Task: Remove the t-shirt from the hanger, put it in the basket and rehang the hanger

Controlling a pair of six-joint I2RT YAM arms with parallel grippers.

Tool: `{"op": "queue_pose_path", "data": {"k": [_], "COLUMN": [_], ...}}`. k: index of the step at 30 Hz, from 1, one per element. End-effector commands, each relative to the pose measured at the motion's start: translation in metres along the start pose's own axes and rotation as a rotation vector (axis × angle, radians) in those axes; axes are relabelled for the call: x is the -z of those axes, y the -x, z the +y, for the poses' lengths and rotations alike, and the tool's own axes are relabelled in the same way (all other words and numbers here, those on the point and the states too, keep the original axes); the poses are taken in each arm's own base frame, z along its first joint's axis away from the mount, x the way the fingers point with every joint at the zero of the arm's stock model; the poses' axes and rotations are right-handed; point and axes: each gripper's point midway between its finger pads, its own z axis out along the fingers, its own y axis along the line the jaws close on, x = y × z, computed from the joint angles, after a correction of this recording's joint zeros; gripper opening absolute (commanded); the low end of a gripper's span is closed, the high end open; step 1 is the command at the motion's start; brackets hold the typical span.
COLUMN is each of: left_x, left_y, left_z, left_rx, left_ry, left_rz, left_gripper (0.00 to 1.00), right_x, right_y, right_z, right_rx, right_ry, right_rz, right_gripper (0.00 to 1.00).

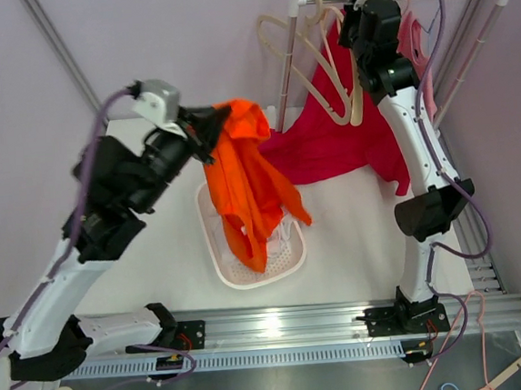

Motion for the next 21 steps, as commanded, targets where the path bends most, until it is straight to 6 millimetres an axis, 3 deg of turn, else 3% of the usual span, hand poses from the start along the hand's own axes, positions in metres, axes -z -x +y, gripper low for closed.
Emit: {"op": "queue_pose_path", "data": {"k": [1, 2, 5, 9, 10, 11, 12, 13, 14, 15, 16, 18, 19, 21], "left_x": [-0.001, -0.002, -0.004, 0.005, 0.013, 0.016, 0.021, 0.025, 0.031, 0.038, 0.041, 0.062, 0.063, 0.077], "left_y": [-0.084, -0.117, -0.19, -0.265, -0.283, -0.306, -0.322, -0.331, -0.346, -0.366, -0.376, -0.417, -0.425, -0.456], "left_z": [0.017, 0.016, 0.018, 0.038, 0.051, 0.054, 0.052, 0.058, 0.058, 0.057, 0.058, 0.052, 0.04, 0.027], "left_rx": [0.176, 0.211, 0.245, 0.363, 0.393, 0.454, 0.491, 0.513, 0.551, 0.57, 0.598, 0.705, 0.77, 0.854], "left_ry": [0.165, 0.179, 0.185, 0.299, 0.354, 0.393, 0.392, 0.419, 0.449, 0.468, 0.489, 0.557, 0.513, 0.504], "left_rz": [0.148, 0.214, 0.398, 0.568, 0.622, 0.671, 0.715, 0.739, 0.779, 0.834, 0.857, 0.951, 0.978, 1.01], "left_gripper": [0.01, 0.01, 0.01, 0.01, 0.01, 0.01, 0.01, 0.01, 0.01, 0.01, 0.01, 0.01, 0.01, 0.01], "right_x": [-0.013, -0.015, -0.018, -0.016, -0.014, -0.007, -0.003, -0.002, 0.003, 0.016, 0.018, 0.035, 0.039, 0.048], "right_y": [0.015, 0.017, 0.009, -0.013, -0.021, -0.018, -0.018, -0.035, -0.036, -0.021, -0.03, -0.016, -0.013, -0.005], "right_z": [-0.001, -0.001, 0.008, 0.013, 0.014, 0.014, 0.016, 0.015, 0.015, 0.014, 0.013, 0.009, 0.008, 0.006], "right_rx": [-0.007, -0.015, -0.031, -0.031, -0.029, -0.037, -0.041, -0.038, -0.041, -0.053, -0.05, -0.051, -0.05, -0.049], "right_ry": [0.003, 0.008, 0.058, 0.085, 0.098, 0.107, 0.117, 0.116, 0.123, 0.127, 0.127, 0.131, 0.129, 0.128], "right_rz": [-0.067, -0.071, -0.044, 0.035, 0.068, 0.072, 0.076, 0.116, 0.119, 0.089, 0.104, 0.087, 0.091, 0.092], "right_gripper": [0.0, 0.0, 0.0, 0.0, 0.0, 0.0, 0.0, 0.0, 0.0, 0.0, 0.0, 0.0, 0.0, 0.11]}}
